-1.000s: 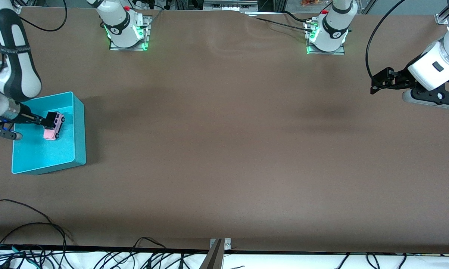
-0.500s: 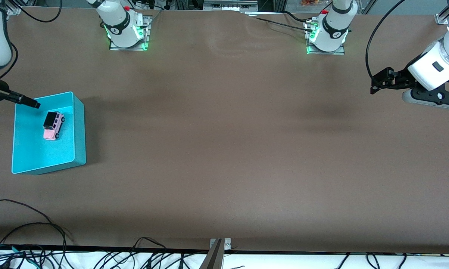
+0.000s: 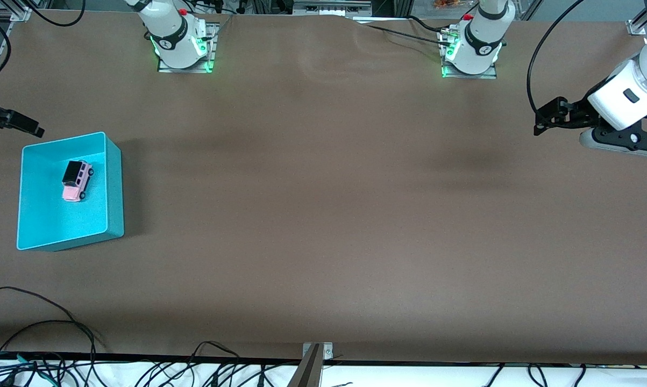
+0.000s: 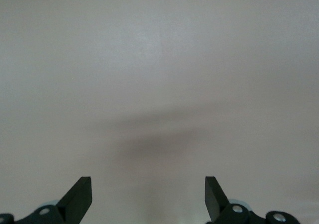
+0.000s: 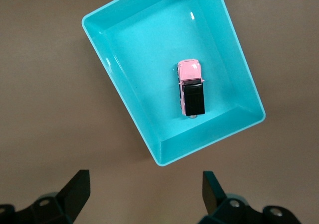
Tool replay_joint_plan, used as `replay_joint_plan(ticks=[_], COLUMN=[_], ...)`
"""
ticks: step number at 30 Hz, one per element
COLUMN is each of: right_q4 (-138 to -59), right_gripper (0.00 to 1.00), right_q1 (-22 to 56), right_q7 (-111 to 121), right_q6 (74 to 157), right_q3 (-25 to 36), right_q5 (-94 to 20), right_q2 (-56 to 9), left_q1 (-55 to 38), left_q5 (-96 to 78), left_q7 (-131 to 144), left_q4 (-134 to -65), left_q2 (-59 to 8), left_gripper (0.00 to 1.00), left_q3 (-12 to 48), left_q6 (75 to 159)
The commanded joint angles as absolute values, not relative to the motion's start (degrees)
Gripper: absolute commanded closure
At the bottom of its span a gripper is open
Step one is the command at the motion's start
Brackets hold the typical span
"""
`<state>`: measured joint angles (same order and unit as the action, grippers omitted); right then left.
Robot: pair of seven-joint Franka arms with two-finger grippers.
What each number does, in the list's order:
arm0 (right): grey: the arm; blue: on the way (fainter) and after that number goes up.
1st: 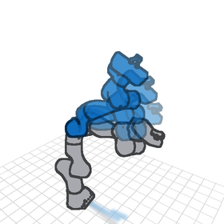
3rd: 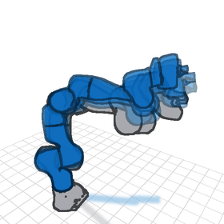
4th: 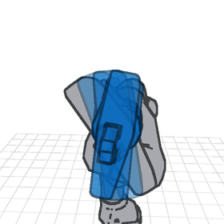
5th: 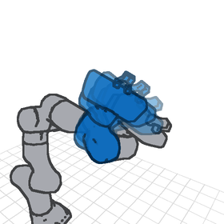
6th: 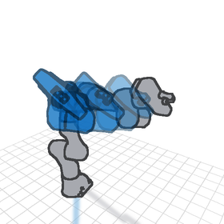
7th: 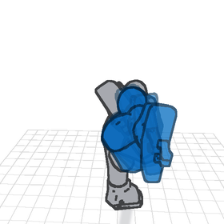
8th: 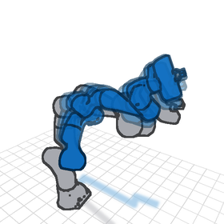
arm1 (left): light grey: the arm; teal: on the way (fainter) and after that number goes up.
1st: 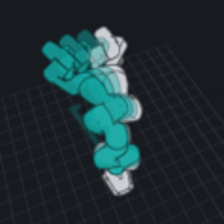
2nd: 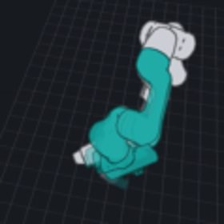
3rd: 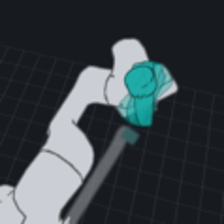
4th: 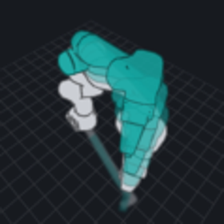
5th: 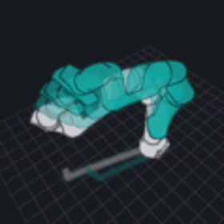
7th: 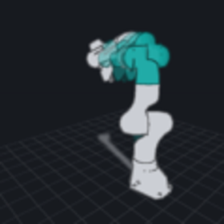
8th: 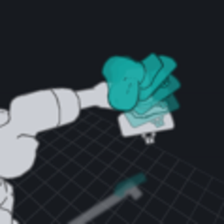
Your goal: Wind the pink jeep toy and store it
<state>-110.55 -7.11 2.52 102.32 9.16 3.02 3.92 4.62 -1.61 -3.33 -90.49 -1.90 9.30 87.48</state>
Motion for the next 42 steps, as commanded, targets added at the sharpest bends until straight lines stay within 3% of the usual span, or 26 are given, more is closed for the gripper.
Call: replay_joint_plan(ticks=[1, 6, 23, 42], right_q4=[-104.8, -99.2, -97.6, -97.8], right_gripper=[0.00, 0.00, 0.00, 0.00], right_q1=[-7.4, -7.4, -7.4, -7.4], right_q7=[2.5, -2.4, -4.1, -1.3], right_q6=[95.9, 90.4, 91.0, 90.3], right_q3=[6.6, 3.3, -6.9, -6.5], right_q5=[0.6, -1.0, -1.4, -1.4], right_q2=[4.7, 4.4, 4.2, 4.3], left_q1=[5.1, 5.1, 5.1, 5.1], left_q5=[-2.2, -2.2, -2.3, -2.4], left_q7=[-2.9, -2.9, -2.9, -2.9], left_q4=[-89.5, -89.4, -89.5, -89.4], left_q2=[-2.1, -2.1, -2.1, -2.1], left_gripper=[0.00, 0.00, 0.00, 0.00], left_q3=[9.6, 9.6, 9.5, 9.6], left_q6=[86.6, 86.6, 86.6, 86.7])
